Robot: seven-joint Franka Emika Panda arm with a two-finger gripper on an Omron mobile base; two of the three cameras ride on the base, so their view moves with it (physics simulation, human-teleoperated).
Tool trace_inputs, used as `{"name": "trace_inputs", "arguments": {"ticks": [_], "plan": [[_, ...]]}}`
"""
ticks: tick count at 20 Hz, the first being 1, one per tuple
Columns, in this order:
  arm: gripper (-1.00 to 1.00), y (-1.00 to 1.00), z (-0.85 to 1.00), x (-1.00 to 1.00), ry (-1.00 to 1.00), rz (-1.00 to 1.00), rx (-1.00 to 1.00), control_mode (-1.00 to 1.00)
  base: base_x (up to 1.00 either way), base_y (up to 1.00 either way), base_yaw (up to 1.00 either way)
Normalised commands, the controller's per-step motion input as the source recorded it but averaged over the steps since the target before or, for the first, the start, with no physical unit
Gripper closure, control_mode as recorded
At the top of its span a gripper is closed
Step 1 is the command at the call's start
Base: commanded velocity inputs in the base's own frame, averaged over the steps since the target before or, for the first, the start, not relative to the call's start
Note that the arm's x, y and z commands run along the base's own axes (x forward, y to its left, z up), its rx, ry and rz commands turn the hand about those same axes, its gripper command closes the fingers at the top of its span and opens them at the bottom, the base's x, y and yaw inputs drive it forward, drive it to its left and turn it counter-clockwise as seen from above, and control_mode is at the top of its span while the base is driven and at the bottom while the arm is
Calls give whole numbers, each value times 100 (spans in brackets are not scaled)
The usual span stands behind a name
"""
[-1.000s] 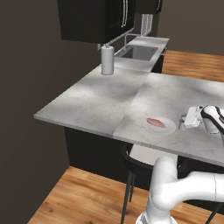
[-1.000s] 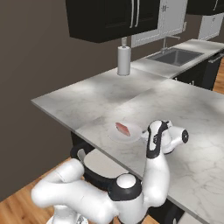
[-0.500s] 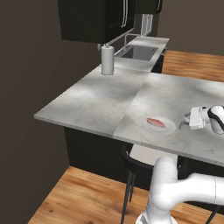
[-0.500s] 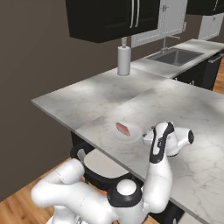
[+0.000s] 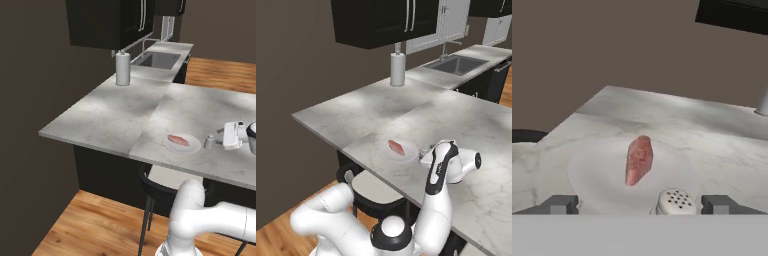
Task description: Retrieve the shaker from the cabinet and place it next the steak on a plate on the dining table.
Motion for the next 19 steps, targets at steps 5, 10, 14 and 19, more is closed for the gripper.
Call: {"name": "trace_inputs", "arguments": {"ticks": [5,10,14,19], "plan": [[-100,20,99,-43,-13,0,-7,-100,0,0,0],[-100,45,100,-75,-23,0,-19,-100,0,0,0],[-100,60,88,-85,-32,-1,-22,-100,0,0,0],[-100,67,76,-74,-32,-6,-22,-100,0,0,0]]}}
